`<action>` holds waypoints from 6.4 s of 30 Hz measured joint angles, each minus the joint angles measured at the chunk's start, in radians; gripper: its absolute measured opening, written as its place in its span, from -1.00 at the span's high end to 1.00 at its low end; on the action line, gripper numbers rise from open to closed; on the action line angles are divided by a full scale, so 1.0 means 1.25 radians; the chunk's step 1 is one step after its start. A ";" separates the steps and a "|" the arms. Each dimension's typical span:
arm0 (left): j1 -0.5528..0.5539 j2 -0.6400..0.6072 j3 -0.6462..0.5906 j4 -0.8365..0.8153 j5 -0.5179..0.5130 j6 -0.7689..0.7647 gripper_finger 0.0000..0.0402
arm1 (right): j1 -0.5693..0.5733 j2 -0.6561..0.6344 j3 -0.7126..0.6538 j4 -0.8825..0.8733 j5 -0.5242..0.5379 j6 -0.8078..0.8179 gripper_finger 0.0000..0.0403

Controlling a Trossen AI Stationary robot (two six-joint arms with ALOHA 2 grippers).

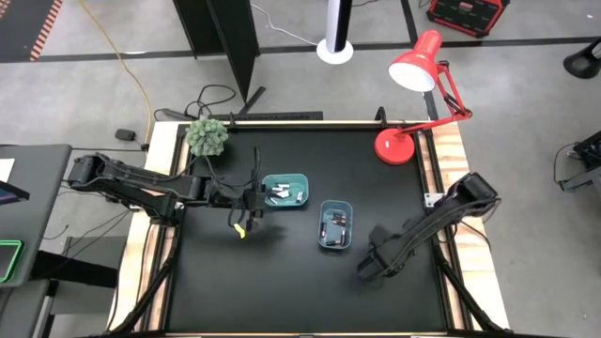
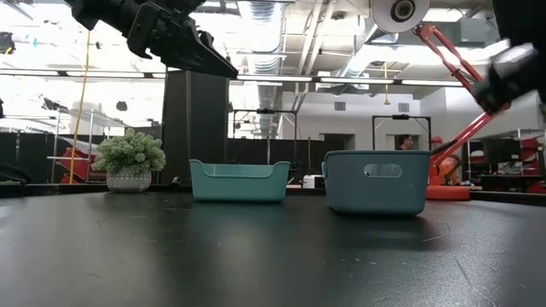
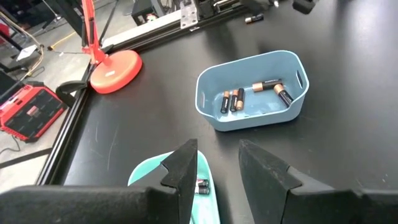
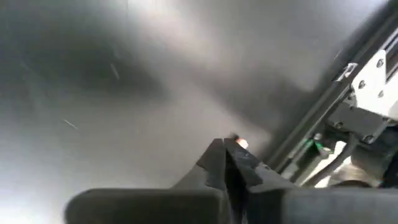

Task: Sort batteries
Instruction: Put the black battery into the blue bin

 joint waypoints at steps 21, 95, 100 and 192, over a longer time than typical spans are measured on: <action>0.000 0.000 0.000 -0.009 0.000 0.000 0.44 | 0.085 -0.198 -0.151 0.169 0.050 0.622 -0.31; 0.000 0.000 0.000 -0.002 0.000 -0.002 0.44 | -0.049 -0.197 -0.240 0.138 -0.114 -0.478 -0.14; 0.000 0.000 0.000 -0.008 0.000 -0.002 0.44 | -0.061 -0.197 -0.262 0.188 -0.118 -0.504 -0.14; 0.000 0.000 0.000 -0.003 0.000 0.004 0.44 | -0.148 -0.257 -0.046 0.267 0.135 -0.460 1.00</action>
